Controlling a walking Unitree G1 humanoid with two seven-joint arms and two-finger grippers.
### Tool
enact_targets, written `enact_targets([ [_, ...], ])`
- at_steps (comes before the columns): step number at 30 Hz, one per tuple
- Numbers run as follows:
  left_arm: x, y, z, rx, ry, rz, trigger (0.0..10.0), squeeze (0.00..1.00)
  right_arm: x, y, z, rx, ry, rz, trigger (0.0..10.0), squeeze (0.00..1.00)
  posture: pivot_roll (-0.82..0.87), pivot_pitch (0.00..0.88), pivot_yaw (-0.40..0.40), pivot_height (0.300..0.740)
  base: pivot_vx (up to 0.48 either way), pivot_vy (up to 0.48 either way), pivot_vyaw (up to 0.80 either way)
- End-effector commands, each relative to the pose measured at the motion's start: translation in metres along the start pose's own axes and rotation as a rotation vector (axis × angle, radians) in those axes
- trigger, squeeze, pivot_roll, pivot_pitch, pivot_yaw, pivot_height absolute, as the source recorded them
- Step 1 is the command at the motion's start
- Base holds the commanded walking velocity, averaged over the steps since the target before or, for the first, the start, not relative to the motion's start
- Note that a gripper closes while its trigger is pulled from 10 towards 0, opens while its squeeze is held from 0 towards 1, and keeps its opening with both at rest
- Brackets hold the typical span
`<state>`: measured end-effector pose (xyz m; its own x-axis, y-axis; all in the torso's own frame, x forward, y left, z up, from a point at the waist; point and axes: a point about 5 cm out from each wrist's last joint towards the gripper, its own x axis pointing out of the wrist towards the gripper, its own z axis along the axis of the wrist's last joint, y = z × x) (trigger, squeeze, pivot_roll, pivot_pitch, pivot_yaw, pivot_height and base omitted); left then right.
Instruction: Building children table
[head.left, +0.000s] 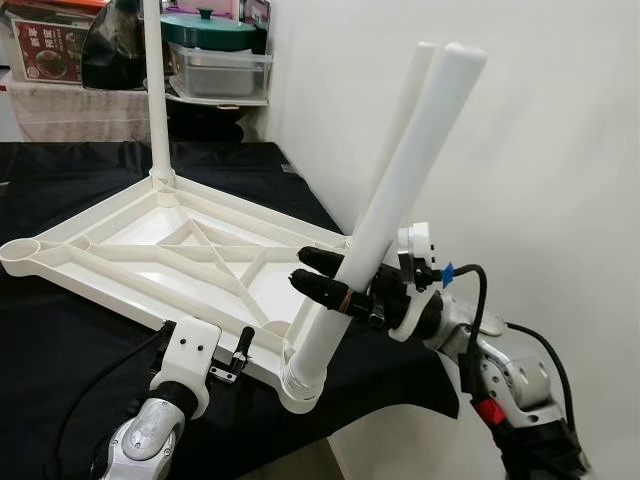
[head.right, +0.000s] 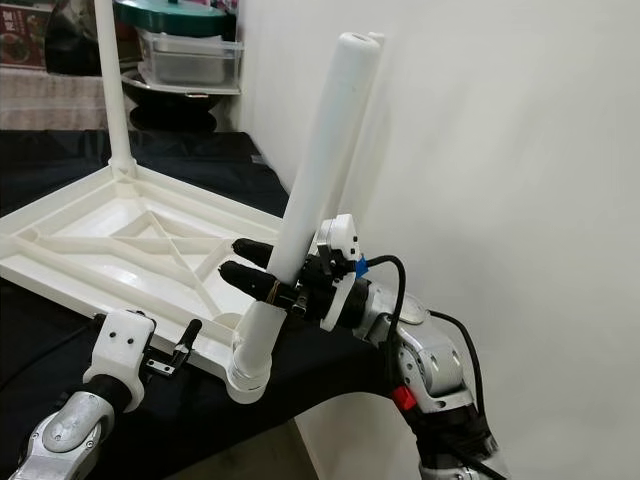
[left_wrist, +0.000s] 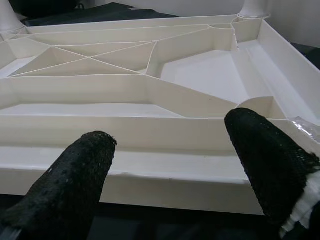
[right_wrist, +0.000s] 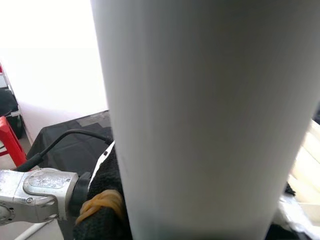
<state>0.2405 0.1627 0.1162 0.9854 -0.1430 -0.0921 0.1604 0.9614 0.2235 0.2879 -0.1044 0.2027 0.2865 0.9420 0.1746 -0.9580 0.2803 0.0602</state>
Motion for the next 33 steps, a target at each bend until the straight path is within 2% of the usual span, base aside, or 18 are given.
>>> enact_targets([
  [1,0.0,-0.005,-0.003,-0.012,0.018,-0.021,10.0,0.0,-0.004,0.004,-0.055,0.187,0.188,-0.022,10.0,0.0,0.16,0.0,-0.159,0.74,0.0,0.0,0.0],
  [5,0.0,-0.005,-0.003,-0.013,0.019,-0.023,10.0,0.0,-0.003,0.003,-0.057,0.186,0.186,-0.032,10.0,0.0,0.16,0.0,-0.159,0.74,0.0,0.0,0.0],
  [8,0.0,-0.005,-0.003,-0.013,0.02,-0.024,10.0,0.0,-0.001,-0.002,-0.059,0.182,0.183,-0.097,10.0,0.0,0.15,0.0,-0.158,0.74,0.0,0.0,0.0],
  [10,-0.001,-0.005,-0.004,-0.014,0.022,-0.027,10.0,0.0,-0.001,-0.012,-0.065,0.115,0.261,-0.255,10.0,0.0,0.15,0.0,-0.155,0.74,0.0,0.0,0.0],
  [13,-0.001,-0.005,-0.004,-0.015,0.022,-0.027,10.0,0.0,-0.001,-0.014,-0.065,0.116,0.27,-0.302,10.0,0.0,0.14,0.0,-0.155,0.74,0.0,0.0,0.0],
  [15,-0.001,-0.006,-0.004,-0.018,0.026,-0.03,10.0,0.0,-0.007,-0.015,-0.067,0.165,0.314,-0.473,10.0,0.0,0.13,0.0,-0.15,0.74,0.0,0.0,0.0],
  [16,-0.001,-0.006,-0.004,-0.018,0.026,-0.03,10.0,0.0,-0.007,-0.015,-0.067,0.165,0.314,-0.473,10.0,0.0,0.13,0.0,-0.15,0.74,0.0,0.0,0.0],
  [18,-0.001,-0.007,-0.005,-0.02,0.028,-0.034,10.0,0.0,-0.016,-0.014,-0.072,0.192,0.373,-0.609,10.0,0.0,0.12,0.0,-0.147,0.74,0.0,0.0,0.0],
  [20,-0.001,-0.007,-0.005,-0.02,0.028,-0.034,10.0,0.0,-0.016,-0.014,-0.072,0.192,0.373,-0.609,10.0,0.0,0.12,0.0,-0.147,0.74,0.0,0.0,0.0],
  [22,-0.001,-0.008,-0.005,-0.023,0.028,-0.037,10.0,0.0,-0.025,-0.015,-0.081,0.176,0.454,-0.739,10.0,0.0,0.12,0.0,-0.149,0.74,0.0,0.0,0.0],
  [24,-0.001,-0.008,-0.005,-0.023,0.028,-0.037,10.0,0.0,-0.025,-0.015,-0.081,0.176,0.454,-0.739,10.0,0.0,0.12,0.0,-0.149,0.74,0.0,0.0,0.0],
  [25,0.0,-0.008,-0.005,-0.024,0.028,-0.037,10.0,0.0,-0.028,-0.017,-0.085,0.166,0.496,-0.806,10.0,0.0,0.12,0.0,-0.152,0.74,0.0,0.0,0.0],
  [26,0.0,-0.008,-0.005,-0.024,0.028,-0.037,10.0,0.0,-0.028,-0.017,-0.085,0.166,0.496,-0.806,10.0,0.0,0.12,0.0,-0.152,0.74,0.0,0.0,0.0],
  [27,0.001,-0.008,-0.005,-0.028,0.028,-0.032,10.0,0.0,-0.036,-0.028,-0.087,0.173,0.489,-1.009,10.0,0.0,0.13,0.0,-0.159,0.74,0.0,0.0,0.0],
  [29,0.001,-0.008,-0.005,-0.028,0.028,-0.032,10.0,0.0,-0.036,-0.028,-0.087,0.173,0.489,-1.009,10.0,0.0,0.13,0.0,-0.159,0.74,0.0,0.0,0.0],
  [30,0.001,-0.007,-0.005,-0.029,0.028,-0.029,10.0,0.0,-0.04,-0.033,-0.087,0.173,0.479,-1.11,10.0,0.0,0.13,0.0,-0.162,0.74,0.0,0.0,0.0],
  [31,0.001,-0.007,-0.005,-0.029,0.028,-0.029,10.0,0.0,-0.04,-0.033,-0.087,0.173,0.479,-1.11,10.0,0.0,0.13,0.0,-0.162,0.74,0.0,0.0,0.0],
  [33,0.001,-0.006,-0.006,-0.03,0.027,-0.023,10.0,0.0,-0.047,-0.038,-0.089,0.161,0.45,-1.281,10.0,0.0,0.13,0.0,-0.165,0.74,0.0,0.0,0.0],
])
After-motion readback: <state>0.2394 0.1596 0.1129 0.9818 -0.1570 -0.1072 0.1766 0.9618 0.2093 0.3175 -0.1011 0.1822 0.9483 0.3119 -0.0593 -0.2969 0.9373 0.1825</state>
